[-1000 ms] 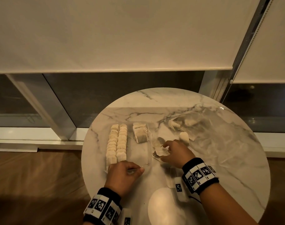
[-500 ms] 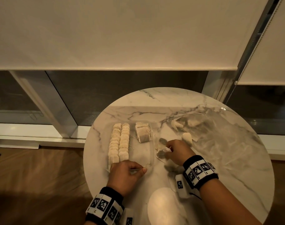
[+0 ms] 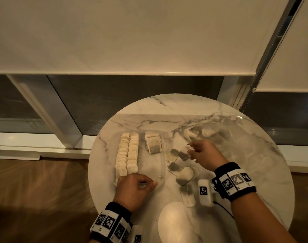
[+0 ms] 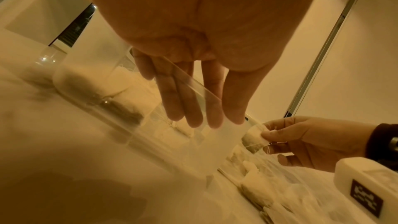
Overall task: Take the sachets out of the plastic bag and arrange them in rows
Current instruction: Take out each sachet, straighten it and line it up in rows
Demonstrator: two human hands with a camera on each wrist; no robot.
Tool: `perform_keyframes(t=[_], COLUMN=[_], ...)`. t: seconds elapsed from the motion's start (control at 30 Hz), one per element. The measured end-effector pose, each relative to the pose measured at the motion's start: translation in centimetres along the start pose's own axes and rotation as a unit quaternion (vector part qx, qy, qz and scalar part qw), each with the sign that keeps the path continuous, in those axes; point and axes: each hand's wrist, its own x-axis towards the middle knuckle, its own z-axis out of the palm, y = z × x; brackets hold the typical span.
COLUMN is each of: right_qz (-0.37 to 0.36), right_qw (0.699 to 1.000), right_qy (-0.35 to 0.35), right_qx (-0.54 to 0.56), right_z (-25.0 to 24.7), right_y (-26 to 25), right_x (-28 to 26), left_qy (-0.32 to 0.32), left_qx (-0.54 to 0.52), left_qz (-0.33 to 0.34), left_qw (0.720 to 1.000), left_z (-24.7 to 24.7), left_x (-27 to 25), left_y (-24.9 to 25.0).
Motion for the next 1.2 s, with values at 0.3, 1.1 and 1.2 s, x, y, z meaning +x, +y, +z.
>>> perform_keyframes(t=[0.3, 1.1, 1.2], right_qz=[-0.037, -0.081, -0.034], right_qw=[0.995, 0.967, 0.945], right_qy=[0.0, -0.223, -0.307], right_qx=[0.089, -0.095, -0.108], right_z=[-1.9, 6.9, 9.7], right_y=[-4.6, -13.2, -12.6], right_x=[0.2, 3.1, 3.4], left_qy=[-0.007, 0.05, 0.129], left_qx=[0.003, -0.101, -0.072], left_qz=[0.003, 0.083, 0.059], left_qw=[1.0, 0.99, 0.987], left_z=[0.0, -2.4, -4.8], left_x=[0.1, -0.3, 0.3], left_y=[-0.2, -0.5, -2.1])
